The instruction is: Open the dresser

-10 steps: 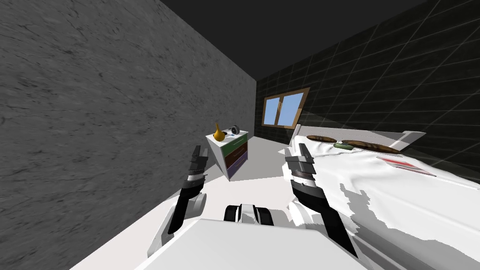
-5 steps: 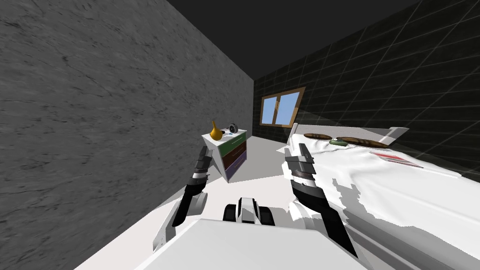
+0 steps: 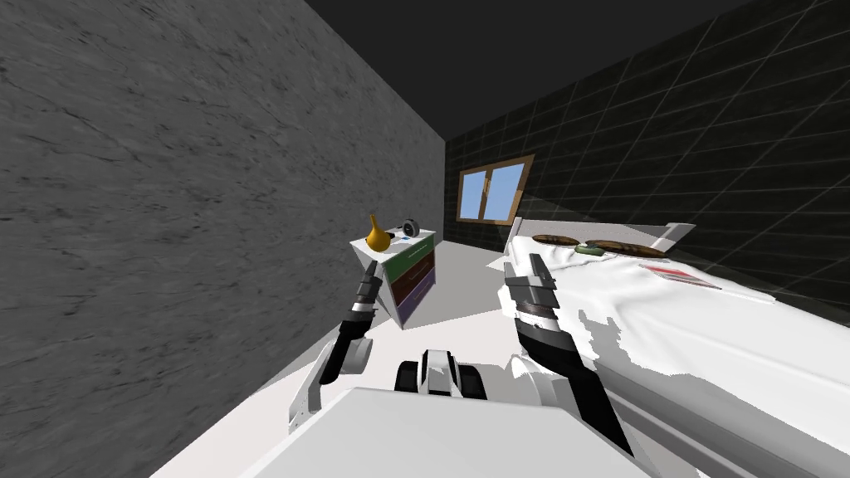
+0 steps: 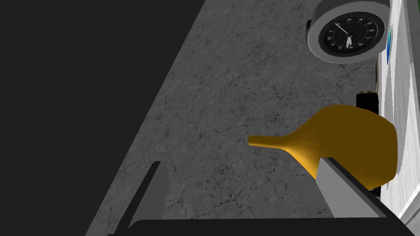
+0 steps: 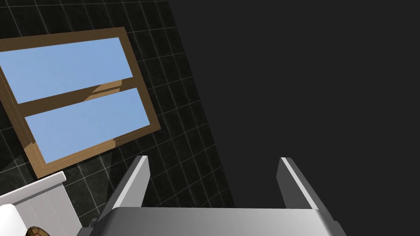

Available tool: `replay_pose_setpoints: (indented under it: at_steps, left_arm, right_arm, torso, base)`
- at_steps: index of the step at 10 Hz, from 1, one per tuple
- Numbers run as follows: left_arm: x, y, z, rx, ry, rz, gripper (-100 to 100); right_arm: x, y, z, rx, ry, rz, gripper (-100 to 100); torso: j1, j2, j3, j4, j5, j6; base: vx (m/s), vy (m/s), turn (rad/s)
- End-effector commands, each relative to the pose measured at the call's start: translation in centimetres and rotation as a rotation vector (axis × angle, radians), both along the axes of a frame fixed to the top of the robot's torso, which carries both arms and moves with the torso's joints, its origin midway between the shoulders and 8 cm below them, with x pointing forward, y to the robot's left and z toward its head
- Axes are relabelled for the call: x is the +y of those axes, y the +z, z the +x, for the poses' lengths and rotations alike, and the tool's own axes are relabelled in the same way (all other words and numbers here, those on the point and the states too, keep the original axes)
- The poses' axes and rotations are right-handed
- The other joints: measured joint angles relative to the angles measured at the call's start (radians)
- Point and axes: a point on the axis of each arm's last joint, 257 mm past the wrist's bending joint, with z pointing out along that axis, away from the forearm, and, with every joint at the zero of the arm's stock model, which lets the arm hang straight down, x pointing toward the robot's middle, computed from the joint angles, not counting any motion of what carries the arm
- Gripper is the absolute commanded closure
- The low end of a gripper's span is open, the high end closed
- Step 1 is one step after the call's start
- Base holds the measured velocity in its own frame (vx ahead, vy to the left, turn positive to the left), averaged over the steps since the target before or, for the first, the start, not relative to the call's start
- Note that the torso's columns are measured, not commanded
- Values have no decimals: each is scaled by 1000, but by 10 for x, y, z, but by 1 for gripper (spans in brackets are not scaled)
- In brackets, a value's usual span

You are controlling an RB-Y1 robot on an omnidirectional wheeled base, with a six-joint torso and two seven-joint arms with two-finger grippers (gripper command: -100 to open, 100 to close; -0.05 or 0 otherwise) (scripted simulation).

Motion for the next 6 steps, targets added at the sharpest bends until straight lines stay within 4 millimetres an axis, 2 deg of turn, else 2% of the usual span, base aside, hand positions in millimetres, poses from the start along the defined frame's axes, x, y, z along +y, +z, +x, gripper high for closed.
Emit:
replay_pose_setpoints:
  at_steps: [1,3,6]
  left_arm:
    - [-11,-26,18,74,-24,0,-100]
    - [-19,-46,30,129,-40,3,-100]
    - [-26,-64,40,179,-55,11,-100]
  right_arm:
    - [0,0,0,0,0,0,0]
    - [0,0,0,0,0,0,0]
    - [0,0,0,0,0,0,0]
  torso:
    - [2,-2,-1,0,0,0]
    - [2,-1,-1,0,0,0]
    - [0,2,1,1,0,0]
  base:
    - [94,85,-151]
    - [113,85,-94]
    - [77,62,-84]
